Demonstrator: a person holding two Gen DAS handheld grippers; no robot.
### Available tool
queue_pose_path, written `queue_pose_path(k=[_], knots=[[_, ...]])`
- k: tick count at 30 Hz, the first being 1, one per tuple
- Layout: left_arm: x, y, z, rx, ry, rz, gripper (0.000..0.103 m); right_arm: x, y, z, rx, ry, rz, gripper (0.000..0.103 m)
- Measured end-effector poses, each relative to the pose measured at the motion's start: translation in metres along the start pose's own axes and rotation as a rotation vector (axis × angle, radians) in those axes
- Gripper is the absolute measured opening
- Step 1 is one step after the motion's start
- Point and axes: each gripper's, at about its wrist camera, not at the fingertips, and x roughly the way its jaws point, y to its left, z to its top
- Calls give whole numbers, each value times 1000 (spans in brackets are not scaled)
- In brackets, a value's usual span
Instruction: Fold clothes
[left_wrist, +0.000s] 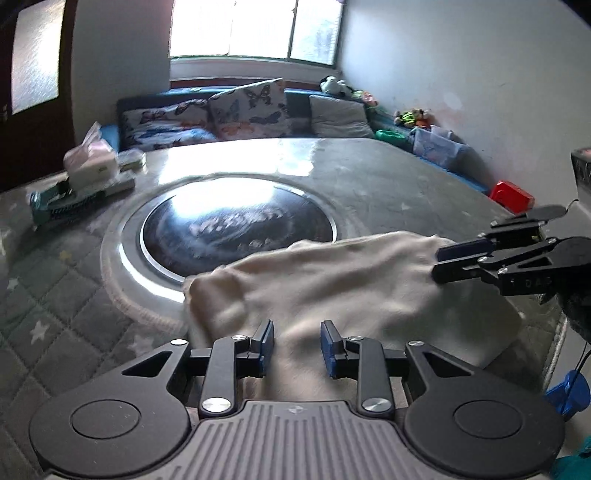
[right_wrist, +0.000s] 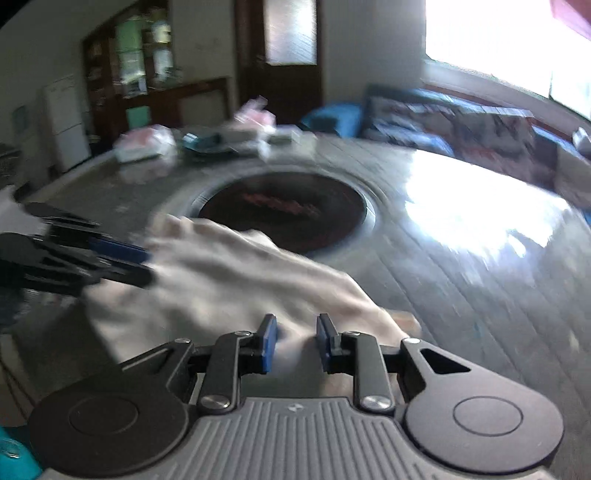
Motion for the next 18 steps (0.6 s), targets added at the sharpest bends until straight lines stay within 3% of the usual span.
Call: queue_pose_path(k=[2, 9, 13, 18], knots=[[-2, 1, -3, -6, 0, 1, 31, -1, -9, -2, 58, -10, 23, 23], [-10, 2, -5, -10, -7, 15, 34, -27, 6, -5, -32, -44, 32, 23], [-11, 3, -9, -25, -7, 22, 41, -16, -1, -19, -3, -3, 8, 24], [-19, 4, -8, -45, -10, 34, 45, -30, -1, -18, 10, -48, 19, 24]])
